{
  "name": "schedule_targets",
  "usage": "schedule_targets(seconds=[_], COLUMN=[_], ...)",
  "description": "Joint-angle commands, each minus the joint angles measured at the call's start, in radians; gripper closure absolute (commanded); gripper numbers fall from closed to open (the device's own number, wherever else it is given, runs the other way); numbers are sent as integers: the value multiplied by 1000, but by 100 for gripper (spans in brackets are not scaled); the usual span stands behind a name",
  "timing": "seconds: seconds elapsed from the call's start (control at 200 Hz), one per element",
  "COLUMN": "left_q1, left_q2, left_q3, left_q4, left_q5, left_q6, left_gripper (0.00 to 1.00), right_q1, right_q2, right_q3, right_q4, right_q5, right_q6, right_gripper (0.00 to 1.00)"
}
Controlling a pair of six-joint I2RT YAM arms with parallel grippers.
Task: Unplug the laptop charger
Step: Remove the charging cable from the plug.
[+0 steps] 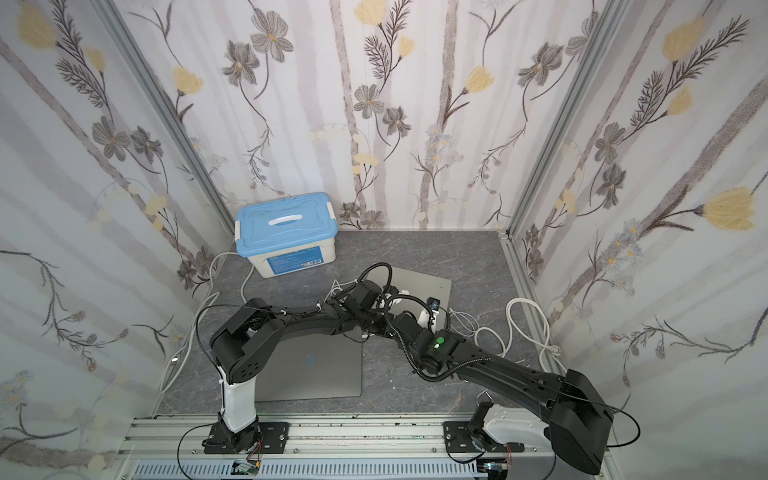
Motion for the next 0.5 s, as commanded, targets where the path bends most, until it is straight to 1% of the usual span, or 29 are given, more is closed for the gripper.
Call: schedule_targets(seconds=[0.0,0.28,0.495], left_q1=[4,8,9], left_q2=[2,2,2], left_q3=[-16,-23,-31], left_q4=[-111,-108,-105], left_q5=[-48,-45,-42], left_q6=[4,5,4], left_gripper=[33,33,33], right_q1=[-4,-4,0], right_q2=[13,53,94], right_q3=[9,29,60], right_q4=[27,12,-13], right_q5=[18,31,42], right_q6=[14,22,22], right_gripper=[75,78,83])
